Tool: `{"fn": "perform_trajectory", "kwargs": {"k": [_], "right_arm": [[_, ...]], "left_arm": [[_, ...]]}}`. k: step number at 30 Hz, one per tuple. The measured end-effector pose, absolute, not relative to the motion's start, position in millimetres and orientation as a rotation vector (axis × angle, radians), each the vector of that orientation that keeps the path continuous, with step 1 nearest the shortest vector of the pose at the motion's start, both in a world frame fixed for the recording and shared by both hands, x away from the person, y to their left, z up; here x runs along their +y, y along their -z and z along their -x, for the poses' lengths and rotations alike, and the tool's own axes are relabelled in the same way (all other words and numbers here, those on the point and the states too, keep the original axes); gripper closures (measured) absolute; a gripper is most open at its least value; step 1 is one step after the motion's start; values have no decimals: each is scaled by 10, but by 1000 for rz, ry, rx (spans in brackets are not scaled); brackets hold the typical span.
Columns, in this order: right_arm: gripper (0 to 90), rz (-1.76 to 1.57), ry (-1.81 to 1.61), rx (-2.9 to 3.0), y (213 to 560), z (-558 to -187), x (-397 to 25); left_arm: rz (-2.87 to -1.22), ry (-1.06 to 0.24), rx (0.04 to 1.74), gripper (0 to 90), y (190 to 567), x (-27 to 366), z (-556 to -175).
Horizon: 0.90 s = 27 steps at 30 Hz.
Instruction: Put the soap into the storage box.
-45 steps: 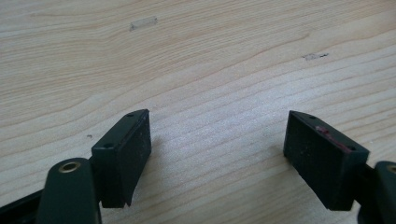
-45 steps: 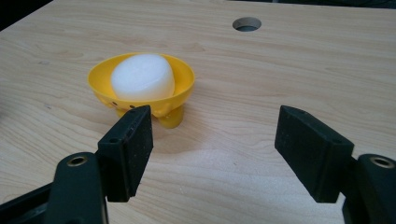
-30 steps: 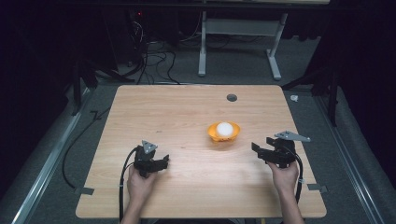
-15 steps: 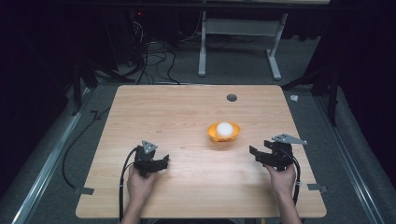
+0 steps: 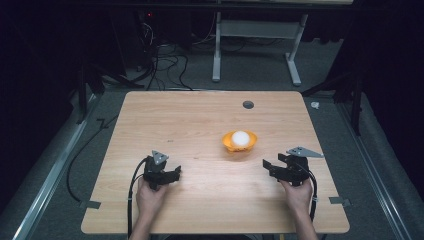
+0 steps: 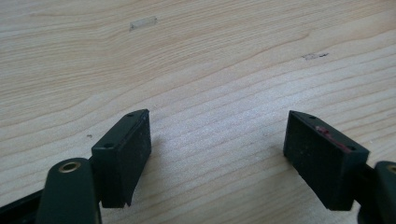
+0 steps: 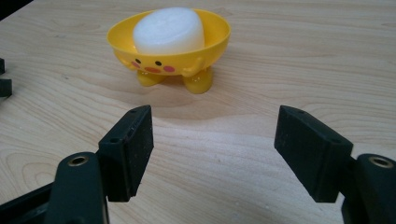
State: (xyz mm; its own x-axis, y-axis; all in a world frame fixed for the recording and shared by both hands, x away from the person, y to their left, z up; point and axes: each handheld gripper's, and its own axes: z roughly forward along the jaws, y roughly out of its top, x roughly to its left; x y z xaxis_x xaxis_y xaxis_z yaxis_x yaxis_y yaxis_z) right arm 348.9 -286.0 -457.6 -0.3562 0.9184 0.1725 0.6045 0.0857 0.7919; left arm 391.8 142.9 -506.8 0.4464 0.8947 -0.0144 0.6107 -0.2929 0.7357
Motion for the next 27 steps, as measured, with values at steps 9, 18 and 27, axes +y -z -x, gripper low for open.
{"fn": "perform_trajectory", "kwargs": {"k": [9, 18, 27], "right_arm": [[292, -1510, -1165, 2030, 4647, -3484, -2793], [295, -1501, -1150, 2060, 4718, -3489, -2707], [296, -1489, -1095, 2090, 4789, -3497, -2625]], "left_arm": [[-2018, -534, 1257, 238, 5068, 1429, -3918], [-2018, -534, 1257, 237, 5068, 1429, -3917], [-2018, -534, 1257, 237, 5068, 1429, -3917]]}}
